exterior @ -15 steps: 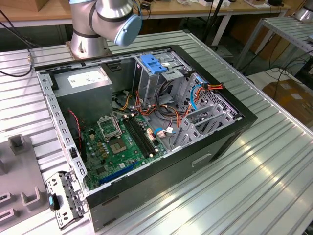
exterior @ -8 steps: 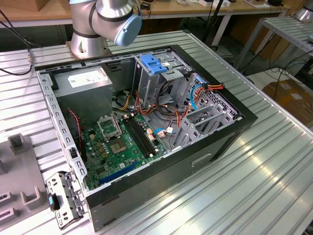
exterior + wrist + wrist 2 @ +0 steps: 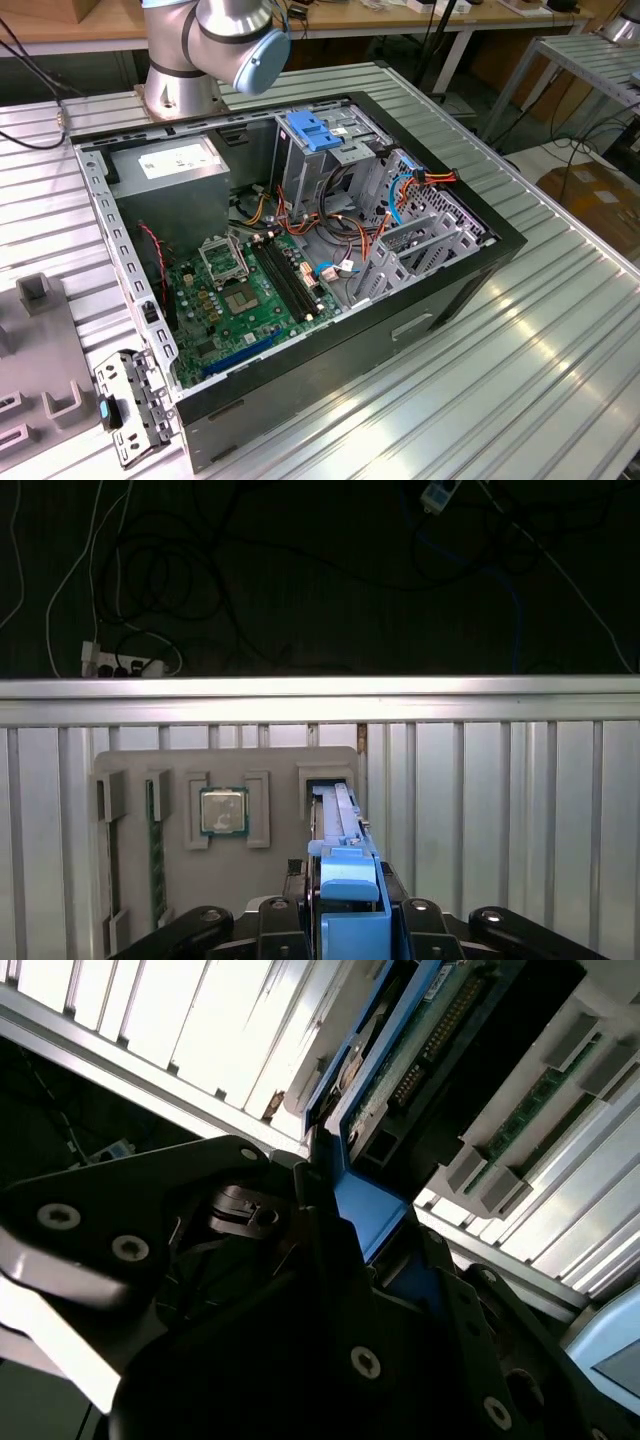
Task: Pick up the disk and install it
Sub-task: 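Pick up the disk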
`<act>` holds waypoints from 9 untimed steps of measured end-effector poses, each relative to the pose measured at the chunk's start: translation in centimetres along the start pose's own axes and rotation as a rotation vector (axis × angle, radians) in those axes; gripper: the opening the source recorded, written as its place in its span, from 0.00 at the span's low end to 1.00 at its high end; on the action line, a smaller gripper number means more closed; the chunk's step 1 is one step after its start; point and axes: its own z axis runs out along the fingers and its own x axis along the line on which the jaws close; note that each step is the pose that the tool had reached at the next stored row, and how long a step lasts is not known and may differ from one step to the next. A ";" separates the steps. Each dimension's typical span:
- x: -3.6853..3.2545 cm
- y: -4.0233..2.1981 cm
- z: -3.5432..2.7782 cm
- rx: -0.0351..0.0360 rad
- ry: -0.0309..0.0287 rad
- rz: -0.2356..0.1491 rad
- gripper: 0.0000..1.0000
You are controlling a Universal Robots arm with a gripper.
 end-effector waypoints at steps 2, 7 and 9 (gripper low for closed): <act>0.00 0.00 -0.28 0.0000 0.0001 0.000 0.37; -0.02 -0.02 -0.98 0.0001 0.0003 0.000 0.37; -0.02 -0.03 -1.31 -0.0001 0.0005 0.000 0.37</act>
